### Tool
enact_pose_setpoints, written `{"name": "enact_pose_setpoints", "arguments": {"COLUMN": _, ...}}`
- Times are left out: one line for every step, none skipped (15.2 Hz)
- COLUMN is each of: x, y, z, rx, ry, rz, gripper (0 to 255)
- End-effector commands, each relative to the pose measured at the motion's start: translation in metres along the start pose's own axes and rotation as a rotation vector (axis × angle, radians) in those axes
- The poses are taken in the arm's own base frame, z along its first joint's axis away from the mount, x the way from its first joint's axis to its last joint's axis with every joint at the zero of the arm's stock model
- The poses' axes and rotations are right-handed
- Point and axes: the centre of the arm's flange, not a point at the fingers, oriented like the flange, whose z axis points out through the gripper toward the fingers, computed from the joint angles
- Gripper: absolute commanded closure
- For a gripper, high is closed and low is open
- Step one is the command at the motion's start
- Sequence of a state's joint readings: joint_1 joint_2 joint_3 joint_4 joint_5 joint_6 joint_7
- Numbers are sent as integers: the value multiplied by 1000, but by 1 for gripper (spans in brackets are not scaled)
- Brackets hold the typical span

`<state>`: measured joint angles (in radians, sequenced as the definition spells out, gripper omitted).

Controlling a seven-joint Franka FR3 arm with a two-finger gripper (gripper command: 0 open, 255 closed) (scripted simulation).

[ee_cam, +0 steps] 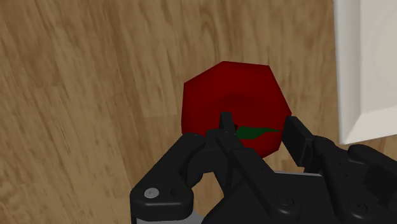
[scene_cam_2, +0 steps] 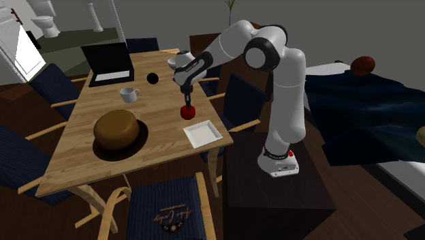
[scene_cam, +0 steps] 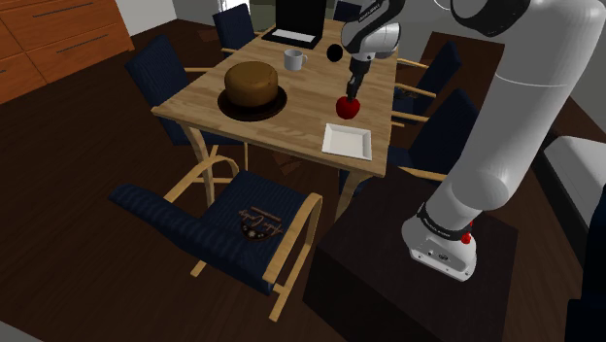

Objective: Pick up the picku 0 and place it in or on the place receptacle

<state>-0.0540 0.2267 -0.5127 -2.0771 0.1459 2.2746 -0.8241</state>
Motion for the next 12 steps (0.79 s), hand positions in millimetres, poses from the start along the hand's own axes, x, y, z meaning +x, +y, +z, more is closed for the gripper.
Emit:
{"name": "enact_pose_setpoints", "arguments": {"x": 0, "y": 0, "z": 1, "rx": 1, "ry": -2, "rz": 0, "gripper": 255}}
{"name": "enact_pose_setpoints", "arguments": {"x": 0, "y": 0, "z": 1, "rx": 1, "ry": -2, "rz": 0, "gripper": 255}}
{"name": "enact_pose_setpoints", "arguments": {"x": 0, "y": -1, "z": 1, "rx": 1, "ry": -2, "rz": 0, "gripper": 255}}
{"name": "enact_pose_setpoints", "arguments": {"x": 0, "y": -1, "z": 1, "rx": 1, "ry": -2, "rz": 0, "gripper": 255}}
{"name": "enact_pose_setpoints", "arguments": {"x": 0, "y": -1, "z": 1, "rx": 1, "ry": -2, "rz": 0, "gripper": 255}}
{"name": "enact_pose_setpoints", "arguments": {"x": 0, "y": -1, "z": 1, "rx": 1, "ry": -2, "rz": 0, "gripper": 255}}
{"name": "enact_pose_setpoints", "arguments": {"x": 0, "y": 0, "z": 1, "rx": 1, "ry": -2, "rz": 0, "gripper": 255}}
{"name": "enact_pose_setpoints", "arguments": {"x": 0, "y": 0, "z": -4, "rx": 1, "ry": -2, "rz": 0, "gripper": 255}}
{"name": "enact_pose_setpoints", "arguments": {"x": 0, "y": 0, "z": -10, "rx": 1, "ry": -2, "rz": 0, "gripper": 255}}
{"name": "enact_pose_setpoints", "arguments": {"x": 0, "y": 0, "z": -15, "rx": 1, "ry": -2, "rz": 0, "gripper": 255}}
{"name": "enact_pose_setpoints", "arguments": {"x": 0, "y": 0, "z": -20, "rx": 1, "ry": -2, "rz": 0, "gripper": 255}}
{"name": "enact_pose_setpoints", "arguments": {"x": 0, "y": 0, "z": -25, "rx": 1, "ry": -2, "rz": 0, "gripper": 255}}
